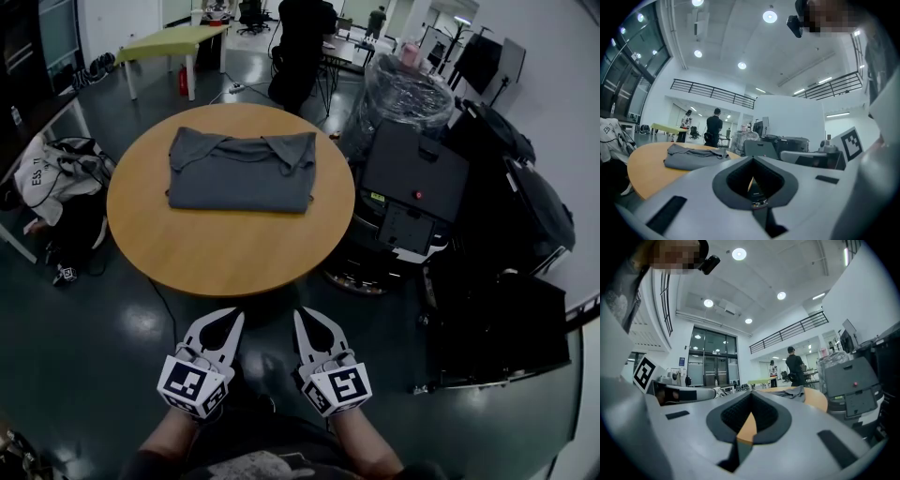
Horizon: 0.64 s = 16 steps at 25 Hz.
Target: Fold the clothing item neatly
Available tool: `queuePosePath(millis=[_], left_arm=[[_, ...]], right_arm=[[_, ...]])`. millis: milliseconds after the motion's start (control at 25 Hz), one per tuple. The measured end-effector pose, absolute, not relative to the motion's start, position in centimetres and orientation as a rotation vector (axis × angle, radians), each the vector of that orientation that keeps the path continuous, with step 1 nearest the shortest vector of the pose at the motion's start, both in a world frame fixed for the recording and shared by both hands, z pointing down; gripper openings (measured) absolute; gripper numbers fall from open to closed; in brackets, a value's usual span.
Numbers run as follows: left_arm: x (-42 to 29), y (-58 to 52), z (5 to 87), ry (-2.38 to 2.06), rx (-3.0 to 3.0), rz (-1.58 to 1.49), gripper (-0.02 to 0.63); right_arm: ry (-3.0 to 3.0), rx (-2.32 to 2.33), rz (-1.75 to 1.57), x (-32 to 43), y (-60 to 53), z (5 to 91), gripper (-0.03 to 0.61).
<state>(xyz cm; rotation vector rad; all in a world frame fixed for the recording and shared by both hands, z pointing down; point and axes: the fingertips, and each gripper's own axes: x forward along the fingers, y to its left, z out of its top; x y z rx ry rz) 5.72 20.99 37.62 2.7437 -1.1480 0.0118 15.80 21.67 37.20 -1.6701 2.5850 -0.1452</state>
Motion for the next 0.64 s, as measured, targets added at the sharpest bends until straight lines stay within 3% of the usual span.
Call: queuePosePath(millis=[640], left_arm=[[6.0,16.4,38.6,-1.141,2.717,0.007,0.008]], right_arm=[[2.579,-1.723,-0.137,17.0,17.7,37.6,-0.011]])
